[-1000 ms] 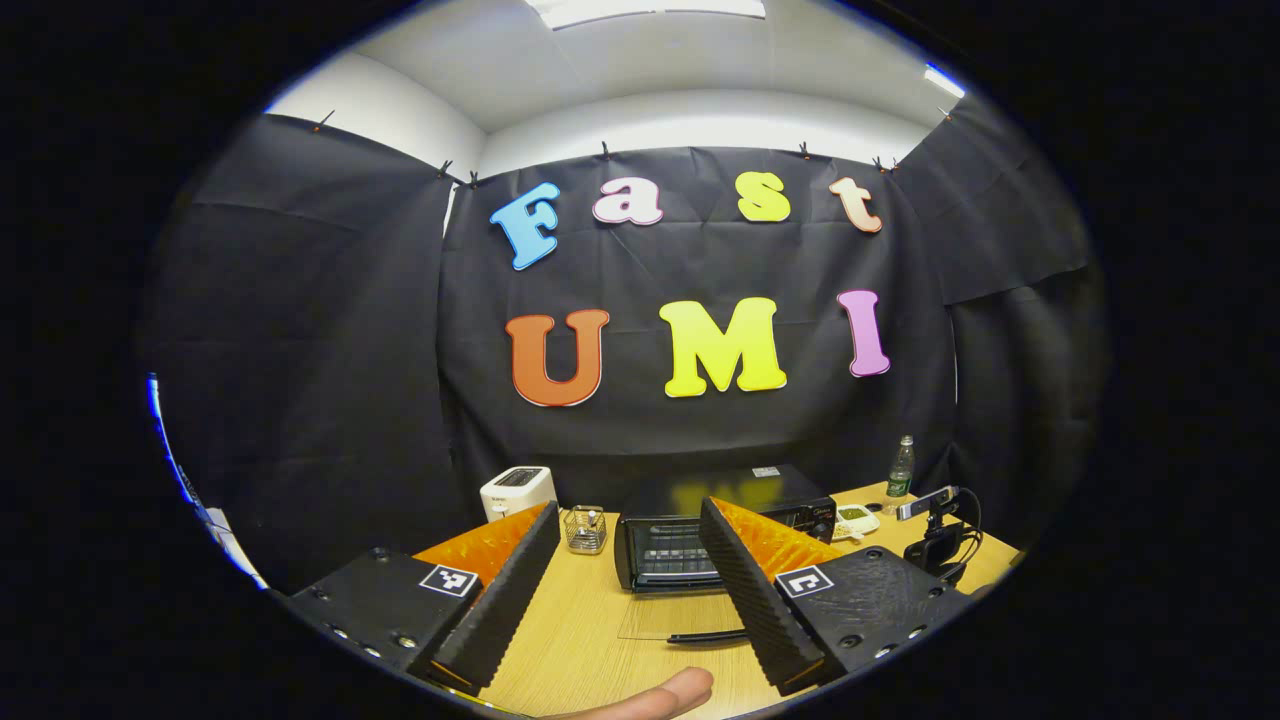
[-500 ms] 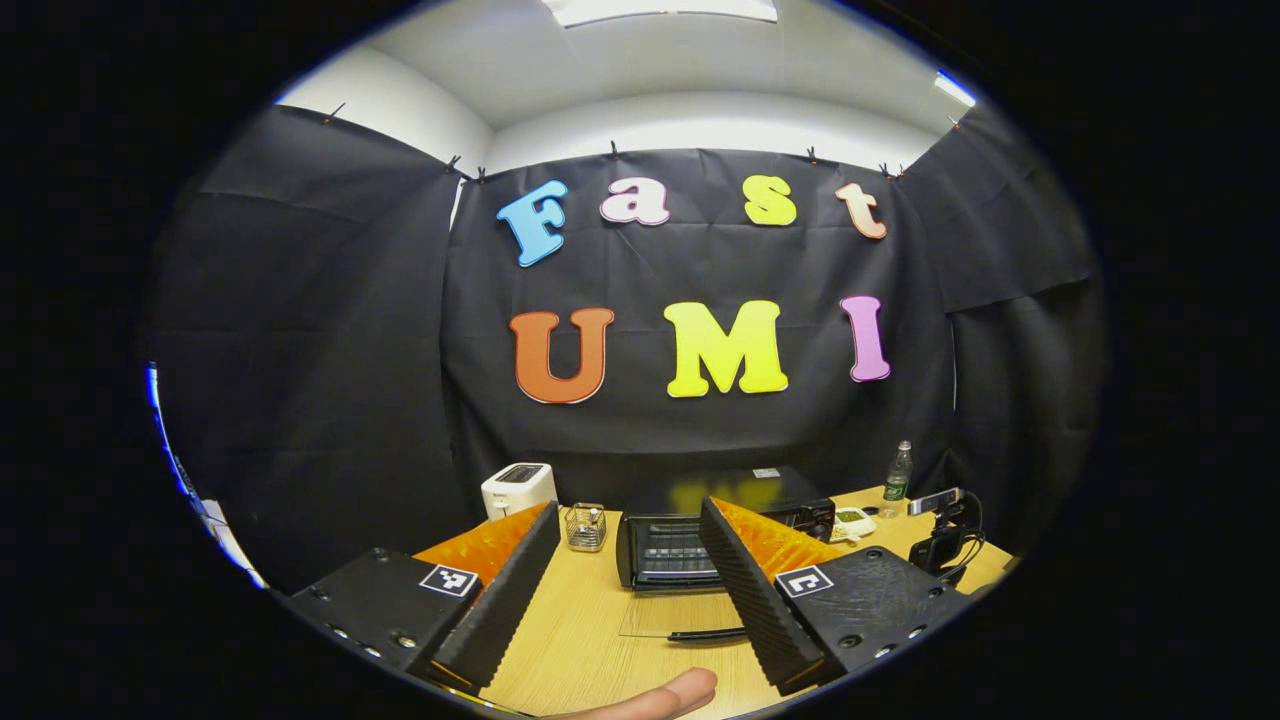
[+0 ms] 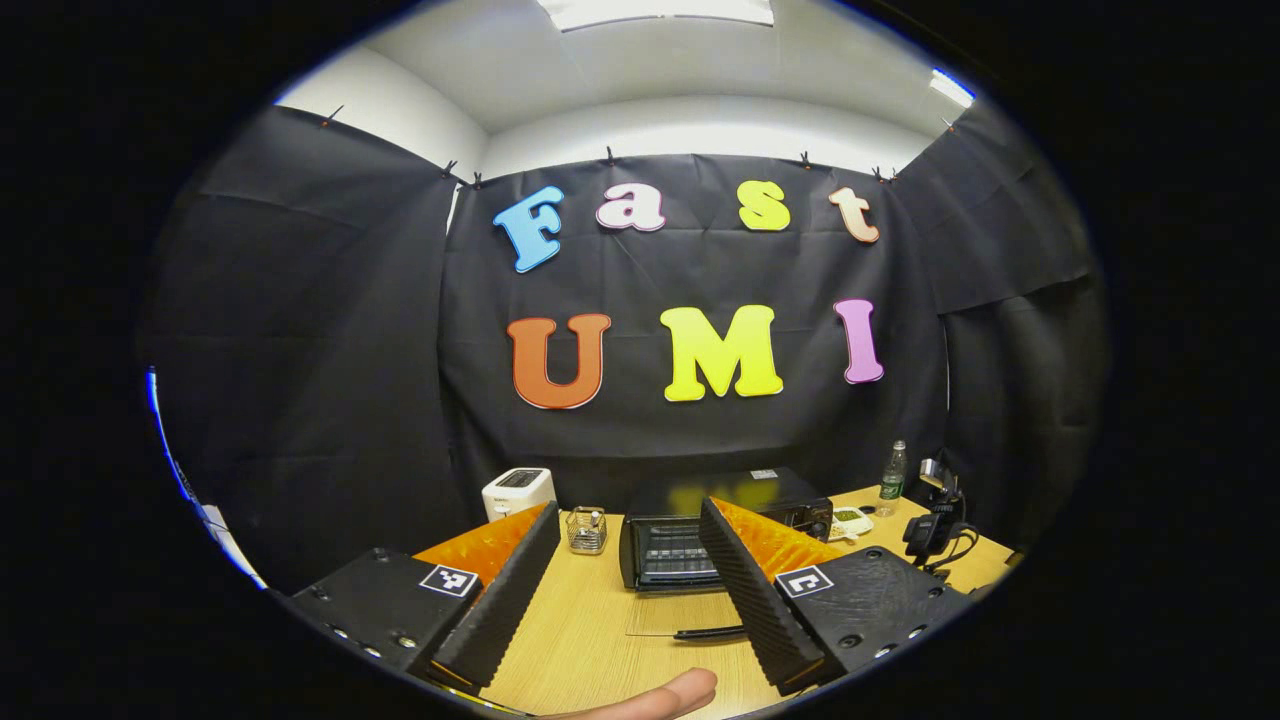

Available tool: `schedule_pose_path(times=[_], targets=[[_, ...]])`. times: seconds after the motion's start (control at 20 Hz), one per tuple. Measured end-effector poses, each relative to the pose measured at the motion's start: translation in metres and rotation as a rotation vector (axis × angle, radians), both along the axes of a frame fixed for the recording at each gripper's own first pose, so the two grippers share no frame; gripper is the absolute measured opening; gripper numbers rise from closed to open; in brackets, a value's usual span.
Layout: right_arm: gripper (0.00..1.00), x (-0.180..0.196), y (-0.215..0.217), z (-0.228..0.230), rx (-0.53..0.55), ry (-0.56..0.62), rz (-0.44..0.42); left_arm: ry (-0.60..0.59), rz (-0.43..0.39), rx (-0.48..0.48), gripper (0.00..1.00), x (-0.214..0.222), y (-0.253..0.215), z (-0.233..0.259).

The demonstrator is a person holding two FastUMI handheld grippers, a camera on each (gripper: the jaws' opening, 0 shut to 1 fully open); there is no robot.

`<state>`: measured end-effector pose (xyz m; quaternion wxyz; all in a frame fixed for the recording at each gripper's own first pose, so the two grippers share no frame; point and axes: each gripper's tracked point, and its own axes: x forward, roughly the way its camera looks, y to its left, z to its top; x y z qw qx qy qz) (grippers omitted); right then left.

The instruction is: Open the electric oven with the left hand, put the food in, and close the electric oven.

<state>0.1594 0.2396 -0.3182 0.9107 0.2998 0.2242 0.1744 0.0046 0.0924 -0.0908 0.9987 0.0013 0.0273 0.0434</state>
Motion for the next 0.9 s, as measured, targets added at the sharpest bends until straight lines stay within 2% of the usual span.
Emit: schedule_pose_path(times=[0.15, 0.25, 0.35, 0.4, 0.45, 0.5, 0.55, 0.9], targets=[[0.74, 0.014, 0.038, 0.009, 0.105, 0.01, -0.027, -0.007, 0.039, -0.018, 0.92, -0.002, 0.015, -0.001], [0.74, 0.027, 0.063, 0.008, 0.102, 0.017, -0.041, -0.002, 0.046, -0.029, 0.92, -0.002, 0.021, -0.003], [0.78, 0.042, 0.084, 0.002, 0.028, 0.005, -0.049, 0.009, 0.056, -0.031, 0.93, -0.002, 0.028, -0.006], [0.78, 0.051, 0.091, -0.002, -0.005, -0.004, -0.056, 0.008, 0.061, -0.03, 0.92, -0.001, 0.031, -0.006], [0.74, 0.058, 0.099, -0.004, -0.029, -0.017, -0.061, 0.005, 0.069, -0.033, 0.92, -0.001, 0.034, -0.005], [0.79, 0.066, 0.104, -0.007, -0.052, -0.024, -0.07, 0.002, 0.073, -0.038, 0.92, -0.002, 0.039, -0.007], [0.76, 0.075, 0.107, -0.008, -0.072, -0.031, -0.089, 0.004, 0.073, -0.042, 0.93, -0.003, 0.041, -0.008], [0.76, 0.136, 0.113, -0.024, -0.267, -0.135, -0.148, 0.02, 0.112, -0.064, 0.92, -0.006, 0.064, -0.021]])
